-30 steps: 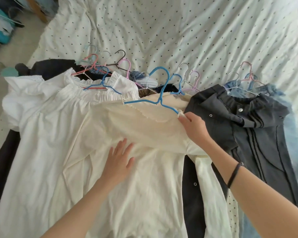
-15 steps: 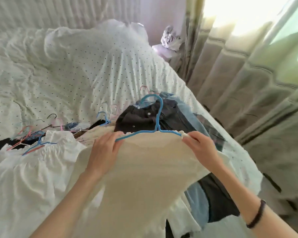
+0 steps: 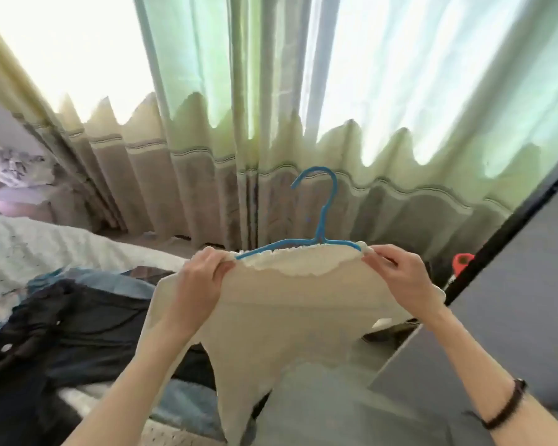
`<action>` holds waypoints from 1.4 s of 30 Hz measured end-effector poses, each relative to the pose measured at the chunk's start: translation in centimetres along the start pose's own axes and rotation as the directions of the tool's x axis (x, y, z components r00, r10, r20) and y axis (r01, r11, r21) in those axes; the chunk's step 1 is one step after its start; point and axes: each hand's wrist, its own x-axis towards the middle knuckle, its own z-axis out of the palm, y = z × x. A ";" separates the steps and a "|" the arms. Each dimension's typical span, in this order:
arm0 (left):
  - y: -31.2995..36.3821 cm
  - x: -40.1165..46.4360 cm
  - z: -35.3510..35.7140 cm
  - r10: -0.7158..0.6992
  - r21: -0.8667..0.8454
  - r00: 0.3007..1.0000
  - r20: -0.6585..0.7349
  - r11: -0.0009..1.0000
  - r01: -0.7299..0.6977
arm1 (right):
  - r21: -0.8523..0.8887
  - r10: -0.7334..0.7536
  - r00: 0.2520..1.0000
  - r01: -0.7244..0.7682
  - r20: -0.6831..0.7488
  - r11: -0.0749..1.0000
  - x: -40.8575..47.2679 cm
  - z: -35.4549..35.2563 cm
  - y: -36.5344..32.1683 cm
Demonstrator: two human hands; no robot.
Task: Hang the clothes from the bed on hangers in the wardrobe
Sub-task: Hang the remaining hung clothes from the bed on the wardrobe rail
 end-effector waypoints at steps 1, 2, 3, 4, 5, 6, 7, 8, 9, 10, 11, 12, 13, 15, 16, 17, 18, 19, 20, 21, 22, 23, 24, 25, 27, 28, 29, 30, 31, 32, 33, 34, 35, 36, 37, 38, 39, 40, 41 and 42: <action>1.4 1.0 1.5 0.051 -0.032 0.998 0.031 0.998 -0.050 | -0.007 0.020 0.999 -0.021 -0.047 1.000 -0.5 -2.2 0.7; 3.0 1.9 3.0 0.109 -0.066 0.993 0.053 0.992 -0.105 | -0.014 0.041 0.995 -0.042 -0.096 0.999 -1.2 -4.4 1.3; 4.7 2.6 4.5 0.154 -0.096 0.985 0.079 0.985 -0.147 | -0.018 0.059 0.988 -0.063 -0.146 0.998 -2.0 -6.5 1.9; 6.4 3.2 6.0 0.201 -0.119 0.975 0.098 0.975 -0.189 | -0.017 0.078 0.978 -0.083 -0.192 0.996 -2.8 -8.4 2.3; 8.1 3.6 7.4 0.254 -0.146 0.961 0.110 0.960 -0.238 | -0.020 0.097 0.966 -0.105 -0.238 0.994 -3.7 -10.1 2.8; 9.7 4.1 8.9 0.309 -0.181 0.944 0.120 0.941 -0.285 | -0.027 0.113 0.953 -0.126 -0.282 0.992 -4.6 -11.7 3.2; 11.3 4.6 10.1 0.347 -0.216 0.929 0.132 0.924 -0.315 | -0.036 0.126 0.938 -0.145 -0.324 0.989 -5.5 -13.1 3.7; 12.7 5.2 11.4 0.387 -0.253 0.911 0.139 0.904 -0.346 | -0.045 0.137 0.921 -0.164 -0.366 0.985 -6.3 -14.4 4.0; 14.0 5.7 12.6 0.430 -0.287 0.891 0.144 0.880 -0.378 | -0.061 0.147 0.901 -0.187 -0.408 0.981 -7.1 -15.6 4.4; 15.4 6.2 13.7 0.476 -0.331 0.866 0.154 0.851 -0.409 | -0.078 0.155 0.881 -0.210 -0.446 0.974 -7.9 -16.8 4.7; 16.5 6.8 14.9 0.511 -0.377 0.841 0.178 0.825 -0.421 | -0.096 0.165 0.861 -0.239 -0.482 0.966 -8.7 -17.9 5.0; 17.6 7.3 16.1 0.542 -0.422 0.816 0.203 0.800 -0.426 | -0.107 0.177 0.841 -0.267 -0.512 0.958 -9.5 -18.9 5.2; 18.7 7.9 17.1 0.569 -0.459 0.793 0.220 0.777 -0.431 | -0.113 0.193 0.814 -0.301 -0.547 0.947 -10.3 -19.9 5.4; 20.7 8.9 19.0 0.618 -0.517 0.752 0.230 0.732 -0.444 | -0.114 0.218 0.738 -0.371 -0.639 0.921 -12.2 -21.7 6.0; 21.8 9.3 19.8 0.643 -0.544 0.730 0.232 0.707 -0.451 | -0.116 0.221 0.693 -0.404 -0.686 0.907 -13.2 -22.4 6.1; 22.9 9.6 20.4 0.664 -0.568 0.710 0.234 0.686 -0.455 | -0.129 0.214 0.651 -0.437 -0.729 0.890 -14.1 -23.1 6.3; 24.0 9.8 21.0 0.678 -0.588 0.694 0.240 0.671 -0.452 | -0.154 0.194 0.611 -0.470 -0.768 0.869 -15.1 -23.7 6.3; 25.1 9.9 21.7 0.689 -0.607 0.679 0.254 0.660 -0.442 | -0.187 0.166 0.569 -0.510 -0.806 0.840 -16.0 -24.3 6.4; 26.2 9.9 22.4 0.697 -0.629 0.663 0.274 0.651 -0.425 | -0.220 0.135 0.532 -0.550 -0.836 0.806 -16.9 -24.8 6.4; 27.2 9.7 23.3 0.712 -0.652 0.641 0.287 0.635 -0.414 | -0.242 0.112 0.500 -0.589 -0.859 0.771 -17.9 -25.2 6.3; 28.2 9.3 24.2 0.736 -0.676 0.612 0.289 0.610 -0.414 | -0.256 0.091 0.471 -0.621 -0.877 0.741 -18.9 -25.4 6.1; 29.1 8.7 25.1 0.759 -0.692 0.584 0.288 0.587 -0.420 | -0.259 0.076 0.438 -0.654 -0.896 0.711 -19.9 -25.6 6.0; 29.8 8.2 26.1 0.776 -0.705 0.559 0.292 0.570 -0.422 | -0.254 0.068 0.403 -0.690 -0.913 0.678 -20.9 -25.6 5.7; 30.5 7.5 27.1 0.789 -0.713 0.536 0.300 0.559 -0.424 | -0.244 0.066 0.368 -0.729 -0.928 0.639 -21.9 -25.4 5.4; 31.9 6.3 29.0 0.815 -0.714 0.480 0.325 0.544 -0.441 | -0.214 0.072 0.304 -0.800 -0.950 0.561 -24.0 -25.0 5.0; 32.8 5.7 29.9 0.828 -0.703 0.448 0.338 0.539 -0.465 | -0.198 0.073 0.277 -0.825 -0.958 0.530 -25.0 -24.6 4.7; 33.6 5.1 30.7 0.834 -0.681 0.420 0.358 0.541 -0.493 | -0.188 0.073 0.258 -0.843 -0.963 0.504 -25.7 -24.4 4.5; 34.6 4.3 31.5 0.841 -0.669 0.388 0.378 0.537 -0.513 | -0.173 0.077 0.237 -0.861 -0.968 0.478 -26.7 -24.2 4.3; 35.7 3.4 32.1 0.847 -0.668 0.352 0.399 0.532 -0.521 | -0.155 0.085 0.216 -0.878 -0.973 0.452 -27.6 -24.1 4.2; 36.8 2.2 32.7 0.856 -0.679 0.305 0.416 0.516 -0.522 | -0.136 0.092 0.192 -0.894 -0.977 0.427 -28.6 -24.0 4.2; 37.7 0.9 33.2 0.869 -0.698 0.246 0.430 0.493 -0.520 | -0.115 0.090 0.165 -0.908 -0.982 0.403 -29.7 -24.0 4.1; 38.6 -0.6 33.6 0.882 -0.719 0.183 0.435 0.463 -0.519 | -0.093 0.089 0.137 -0.918 -0.987 0.386 -30.8 -24.0 4.2; 39.4 -1.9 33.8 0.890 -0.736 0.126 0.438 0.435 -0.519 | -0.068 0.094 0.109 -0.928 -0.990 0.368 -31.9 -24.2 4.4; 40.2 -3.1 34.1 0.895 -0.748 0.079 0.438 0.412 -0.520 | -0.034 0.113 0.077 -0.939 -0.991 0.342 -32.8 -24.5 4.6; 41.0 -4.2 34.3 0.899 -0.760 0.039 0.437 0.391 -0.518 | 0.010 0.141 0.035 -0.952 -0.989 0.306 -33.6 -24.8 5.0; 41.8 -5.2 34.4 0.908 -0.778 0.005 0.419 0.362 -0.513 | 0.060 0.173 -0.012 -0.960 -0.985 0.272 -34.4 -25.1 5.3; 42.9 -6.1 34.5 0.921 -0.797 -0.020 0.390 0.326 -0.509 | 0.108 0.199 -0.058 -0.962 -0.978 0.250 -35.0 -25.4 5.7; 44.1 -6.9 34.4 0.933 -0.810 -0.036 0.358 0.291 -0.508 | 0.153 0.222 -0.099 -0.958 -0.970 0.243 -35.7 -25.9 6.1; 45.4 -7.6 34.4 0.941 -0.815 -0.047 0.334 0.264 -0.517 | 0.198 0.243 -0.139 -0.951 -0.960 0.236 -36.3 -26.4 6.5; 46.7 -8.4 34.4 0.948 -0.813 -0.054 0.314 0.239 -0.531 | 0.242 0.263 -0.180 -0.943 -0.948 0.228 -36.9 -26.9 6.9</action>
